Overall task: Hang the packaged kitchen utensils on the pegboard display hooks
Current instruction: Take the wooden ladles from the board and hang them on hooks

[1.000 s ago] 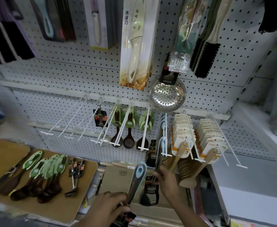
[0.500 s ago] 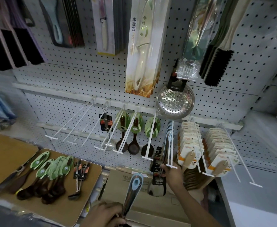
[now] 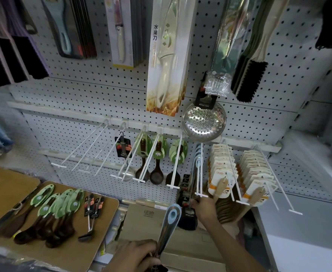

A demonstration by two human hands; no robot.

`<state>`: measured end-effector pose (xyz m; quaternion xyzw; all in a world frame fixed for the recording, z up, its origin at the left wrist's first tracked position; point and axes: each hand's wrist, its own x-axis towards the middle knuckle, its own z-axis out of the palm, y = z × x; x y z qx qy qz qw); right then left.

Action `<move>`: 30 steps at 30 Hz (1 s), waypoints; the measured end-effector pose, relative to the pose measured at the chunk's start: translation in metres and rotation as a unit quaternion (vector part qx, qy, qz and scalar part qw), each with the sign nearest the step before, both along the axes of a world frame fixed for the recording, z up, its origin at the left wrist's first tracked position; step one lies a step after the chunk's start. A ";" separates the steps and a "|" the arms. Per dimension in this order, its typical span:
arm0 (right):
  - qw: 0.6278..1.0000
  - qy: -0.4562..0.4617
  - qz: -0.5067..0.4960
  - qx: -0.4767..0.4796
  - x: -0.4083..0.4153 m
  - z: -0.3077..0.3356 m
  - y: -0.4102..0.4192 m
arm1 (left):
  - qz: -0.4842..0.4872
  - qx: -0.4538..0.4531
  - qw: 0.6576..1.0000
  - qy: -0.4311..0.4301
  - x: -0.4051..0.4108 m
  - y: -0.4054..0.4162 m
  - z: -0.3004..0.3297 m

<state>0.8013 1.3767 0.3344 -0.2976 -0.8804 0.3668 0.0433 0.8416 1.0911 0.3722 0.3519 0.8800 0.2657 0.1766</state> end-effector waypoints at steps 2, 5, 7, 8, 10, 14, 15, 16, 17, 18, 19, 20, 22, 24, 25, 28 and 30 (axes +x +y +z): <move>0.999 0.001 0.024 0.036 0.005 0.000 -0.003 | -0.010 0.027 0.999 -0.024 0.005 0.006 0.004; 0.998 0.044 0.032 0.023 0.024 -0.002 -0.009 | -0.004 0.066 0.997 -0.039 0.008 0.014 0.002; 0.997 0.057 0.044 0.025 0.041 0.001 -0.015 | -0.005 0.071 0.997 -0.014 0.008 0.016 0.006; 0.996 0.066 0.048 0.023 0.049 0.001 -0.018 | -0.004 0.074 0.997 -0.017 0.008 0.017 0.009; 0.994 0.091 0.058 -0.013 0.070 0.014 -0.031 | -0.010 0.086 0.996 -0.025 0.008 0.021 0.010; 0.978 0.123 0.108 -0.130 0.107 0.045 -0.059 | 0.000 0.103 0.994 -0.024 0.008 0.030 0.006; 0.971 0.132 0.121 -0.156 0.116 0.050 -0.064 | 0.001 0.112 0.993 -0.026 0.008 0.032 0.004; 0.965 0.144 0.134 -0.174 0.123 0.056 -0.069 | 0.000 0.116 0.993 -0.033 0.009 0.034 0.004; 0.957 0.158 0.143 -0.195 0.129 0.062 -0.074 | -0.002 0.124 0.991 -0.039 0.010 0.036 0.002; 0.952 0.171 0.143 -0.209 0.134 0.066 -0.078 | -0.004 0.127 0.991 -0.046 0.012 0.037 0.000; 0.949 0.180 0.139 -0.218 0.138 0.069 -0.082 | -0.006 0.131 0.990 -0.047 0.014 0.039 -0.001; 0.947 0.188 0.134 -0.221 0.140 0.072 -0.086 | -0.008 0.132 0.990 -0.048 0.015 0.040 -0.002; 0.949 0.195 0.116 -0.221 0.143 0.074 -0.091 | -0.012 0.139 0.989 -0.051 0.019 0.043 -0.005; 0.950 0.194 0.097 -0.224 0.146 0.073 -0.093 | -0.012 0.144 0.988 -0.056 0.022 0.044 -0.008; 0.953 0.193 0.093 -0.216 0.147 0.072 -0.094 | -0.010 0.146 0.987 -0.061 0.024 0.044 -0.010; 0.958 0.184 0.086 -0.202 0.151 0.064 -0.097 | -0.008 0.157 0.984 -0.088 0.026 0.044 -0.014; 0.960 0.175 0.073 -0.206 0.152 0.059 -0.099 | -0.013 0.161 0.980 -0.115 0.026 0.043 -0.018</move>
